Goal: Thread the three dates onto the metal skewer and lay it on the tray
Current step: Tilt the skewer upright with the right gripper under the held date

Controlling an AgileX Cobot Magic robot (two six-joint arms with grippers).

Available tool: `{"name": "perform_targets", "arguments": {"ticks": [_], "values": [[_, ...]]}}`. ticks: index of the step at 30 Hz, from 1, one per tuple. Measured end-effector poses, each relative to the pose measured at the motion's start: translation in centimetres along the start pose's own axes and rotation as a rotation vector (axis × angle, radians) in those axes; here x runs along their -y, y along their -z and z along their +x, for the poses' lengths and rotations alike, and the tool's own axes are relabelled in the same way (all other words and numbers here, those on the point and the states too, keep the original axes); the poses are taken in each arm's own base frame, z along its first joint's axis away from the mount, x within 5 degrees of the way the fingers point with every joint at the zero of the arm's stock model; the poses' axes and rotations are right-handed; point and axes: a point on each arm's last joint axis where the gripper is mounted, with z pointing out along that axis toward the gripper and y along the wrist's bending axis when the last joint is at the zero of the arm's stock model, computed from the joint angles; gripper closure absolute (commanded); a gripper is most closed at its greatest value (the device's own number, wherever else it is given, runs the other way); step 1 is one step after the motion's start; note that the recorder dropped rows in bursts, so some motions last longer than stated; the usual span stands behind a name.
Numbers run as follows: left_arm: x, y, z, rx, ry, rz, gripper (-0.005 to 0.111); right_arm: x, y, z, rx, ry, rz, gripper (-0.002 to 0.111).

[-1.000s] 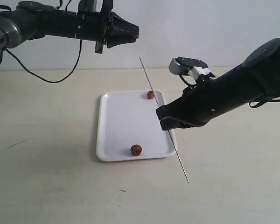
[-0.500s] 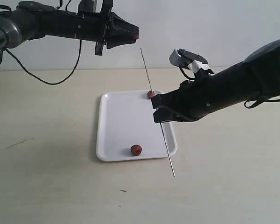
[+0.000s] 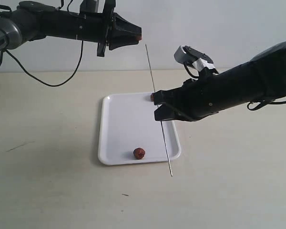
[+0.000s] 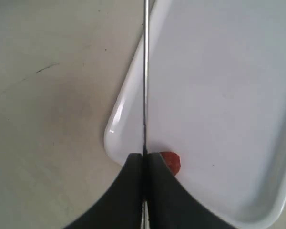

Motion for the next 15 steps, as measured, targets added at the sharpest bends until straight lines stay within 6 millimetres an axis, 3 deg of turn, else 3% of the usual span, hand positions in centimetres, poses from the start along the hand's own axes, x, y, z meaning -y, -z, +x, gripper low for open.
{"name": "perform_targets", "arguments": {"ticks": [15], "values": [[0.00, 0.00, 0.00, 0.000, -0.009, 0.000, 0.080, 0.03, 0.00, -0.09, 0.010, -0.008, 0.003, 0.108]]}}
